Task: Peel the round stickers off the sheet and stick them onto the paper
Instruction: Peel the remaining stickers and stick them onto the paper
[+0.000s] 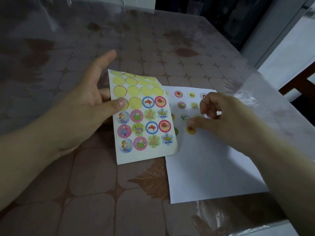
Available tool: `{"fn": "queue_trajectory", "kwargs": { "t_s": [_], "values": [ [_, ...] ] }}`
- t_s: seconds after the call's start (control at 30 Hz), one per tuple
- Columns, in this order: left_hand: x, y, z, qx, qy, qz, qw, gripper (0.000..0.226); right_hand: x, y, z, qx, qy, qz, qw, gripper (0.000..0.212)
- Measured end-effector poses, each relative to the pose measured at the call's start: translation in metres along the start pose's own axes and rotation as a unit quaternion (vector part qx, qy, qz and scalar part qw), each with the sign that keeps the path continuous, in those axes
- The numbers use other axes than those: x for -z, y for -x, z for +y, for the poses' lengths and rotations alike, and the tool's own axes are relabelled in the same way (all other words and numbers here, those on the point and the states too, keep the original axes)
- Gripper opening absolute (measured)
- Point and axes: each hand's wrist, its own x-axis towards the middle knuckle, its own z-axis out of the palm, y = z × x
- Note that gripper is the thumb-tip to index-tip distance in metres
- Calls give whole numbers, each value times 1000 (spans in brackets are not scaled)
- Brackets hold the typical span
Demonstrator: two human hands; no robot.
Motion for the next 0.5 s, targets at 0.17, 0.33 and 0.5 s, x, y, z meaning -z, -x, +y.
{"fn": "queue_trajectory", "kwargs": {
  "t_s": [0.17, 0.33, 0.5],
  "values": [
    [-2, 2, 4, 10, -4, -13, 1000, 78, 12, -4, -30, 89, -34, 31, 995, 27],
    [-3, 3, 7, 18, 0, -10, 1000, 73, -11, -13, -60, 219, -31, 9, 975, 9],
    [-1, 4, 8, 5, -6, -24, 1000, 75, -41, -19, -42, 176, -40, 56, 982, 20]
  ]
}}
